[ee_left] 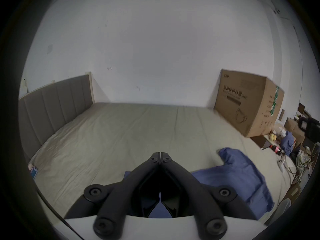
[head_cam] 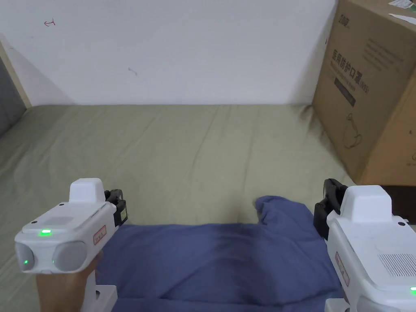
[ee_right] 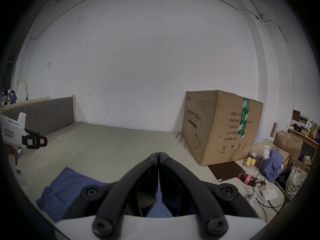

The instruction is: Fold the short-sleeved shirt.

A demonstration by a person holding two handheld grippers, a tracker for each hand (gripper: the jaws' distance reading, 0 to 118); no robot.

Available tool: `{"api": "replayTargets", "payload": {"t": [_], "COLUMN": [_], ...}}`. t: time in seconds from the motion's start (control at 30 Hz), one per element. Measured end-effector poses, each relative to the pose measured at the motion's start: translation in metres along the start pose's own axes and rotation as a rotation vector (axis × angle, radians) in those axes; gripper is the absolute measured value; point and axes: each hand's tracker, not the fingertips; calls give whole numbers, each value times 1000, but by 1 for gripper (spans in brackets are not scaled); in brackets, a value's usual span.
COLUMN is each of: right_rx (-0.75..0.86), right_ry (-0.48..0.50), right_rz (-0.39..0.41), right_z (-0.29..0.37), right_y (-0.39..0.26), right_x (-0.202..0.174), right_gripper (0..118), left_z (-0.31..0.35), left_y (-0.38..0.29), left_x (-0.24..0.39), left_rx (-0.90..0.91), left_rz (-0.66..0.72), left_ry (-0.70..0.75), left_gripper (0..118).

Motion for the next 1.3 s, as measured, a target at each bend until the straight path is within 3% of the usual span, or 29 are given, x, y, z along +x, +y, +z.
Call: {"api": "replayTargets", "payload": {"t": [0.33, 0.4, 0.47, 0.5, 0.53, 0.67, 0.73, 0.83, 0.9, 0.97, 1.0, 1.03, 1.07, 1.1, 1.13, 1.17, 1.3], "right_rx": [-87, -105, -122, -132, -144, -177, -194, -217, -245, -293, -318, -357, -403, -450, -514, -570, -705], "right_ry": [4, 2, 1, 2, 2, 4, 1, -3, -7, -12, -16, -23, -24, -13, -12, -14, -35], "right_rz": [-1, 1, 0, 0, -3, -18, -27, -45, -62, -99, -128, -149, -168, -177, -176, -181, -216], "right_z": [-70, -82, -91, -96, -100, -113, -117, -123, -129, -141, -148, -159, -171, -184, -199, -212, -257], "right_y": [-15, -19, -25, -27, -30, -40, -45, -51, -58, -65, -70, -75, -81, -89, -97, -106, -144], "right_x": [2, 2, 2, 2, 3, 5, 7, 14, 21, 32, 39, 46, 55, 63, 70, 77, 94], "right_gripper": [0, 0, 1, 1, 1, 1, 1, 1, 1, 2, 9, 27, 61, 84, 98, 103, 103], "left_z": [-158, -178, -197, -205, -210, -232, -239, -237, -233, -227, -224, -219, -211, -203, -195, -188, -162], "left_y": [-10, -20, -30, -35, -41, -58, -66, -71, -67, -65, -64, -61, -58, -54, -50, -47, -36], "left_x": [-61, -71, -78, -80, -81, -90, -90, -83, -77, -72, -69, -69, -68, -67, -66, -65, -58], "left_rx": [-432, -494, -552, -590, -598, -652, -672, -659, -622, -599, -596, -572, -537, -518, -497, -481, -462], "left_rz": [23, 42, 60, 58, 49, 89, 88, 41, -6, -20, -14, -37, -34, -33, -39, -40, -54], "left_ry": [22, 24, 45, 74, 90, 100, 86, 87, 61, 16, 37, 37, 26, 25, 21, 11, -3], "left_gripper": [0, 32, 85, 98, 100, 95, 67, 49, 5, 2, 2, 2, 2, 2, 2, 2, 2]}}
